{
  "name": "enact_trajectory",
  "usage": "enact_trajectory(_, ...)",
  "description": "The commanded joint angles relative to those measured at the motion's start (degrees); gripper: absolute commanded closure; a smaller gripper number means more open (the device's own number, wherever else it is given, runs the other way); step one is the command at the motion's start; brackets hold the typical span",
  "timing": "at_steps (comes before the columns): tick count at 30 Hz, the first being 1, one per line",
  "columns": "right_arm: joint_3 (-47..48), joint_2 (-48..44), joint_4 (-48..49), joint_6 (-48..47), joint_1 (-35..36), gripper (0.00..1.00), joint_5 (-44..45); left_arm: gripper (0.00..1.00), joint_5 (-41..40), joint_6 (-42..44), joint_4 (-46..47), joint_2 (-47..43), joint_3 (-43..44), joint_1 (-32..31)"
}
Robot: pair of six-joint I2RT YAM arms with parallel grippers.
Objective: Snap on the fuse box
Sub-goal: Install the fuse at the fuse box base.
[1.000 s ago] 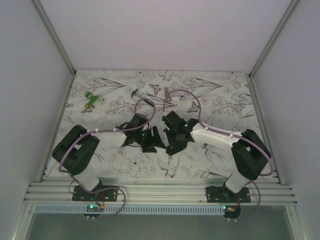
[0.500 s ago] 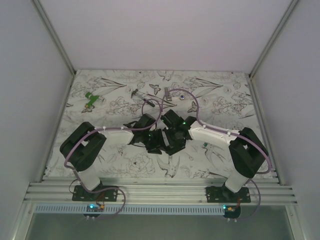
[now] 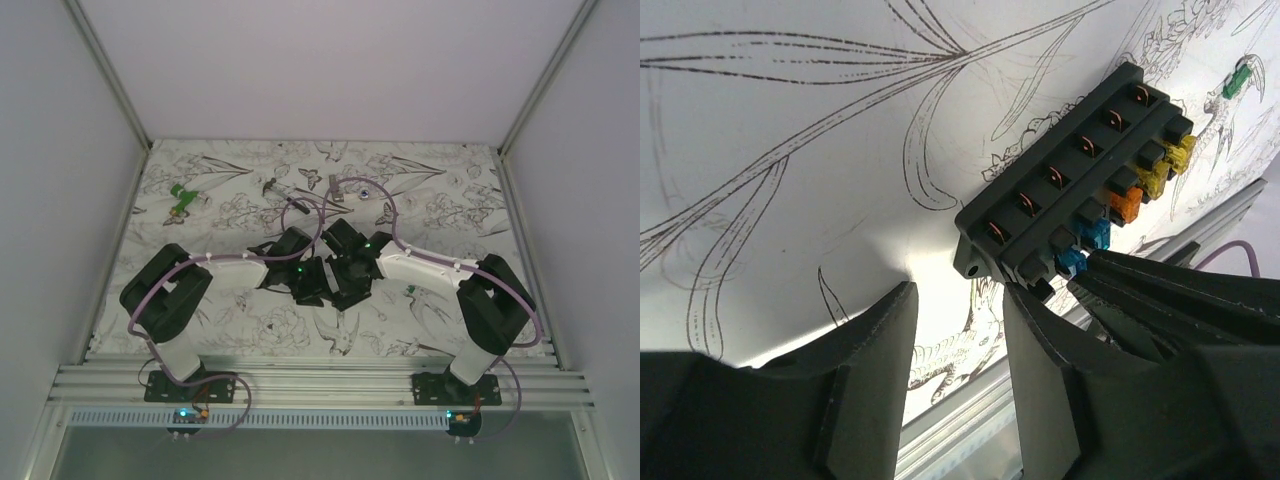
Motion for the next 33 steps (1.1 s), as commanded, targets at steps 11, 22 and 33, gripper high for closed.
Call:
enact_trajectory(11,-0.09,0.87,-1.27,-3.65,0.43,0.85,1.05,0.52,-4.80,-0.49,-1.55,0.74,-0.14,-0.47)
enact_trajectory(22,-0.33,1.94,0.20,-2.50,0.44,0.85,-1.13,0.54,-4.15,-3.99,4.05,2.84,-1.06,-1.23)
enact_trajectory(33,-0.08,0.89,-1.27,-1.04,0.44,0.79,0.92,0.53,-5.06,-3.82,4.25,1.86,-1.56,-1.40)
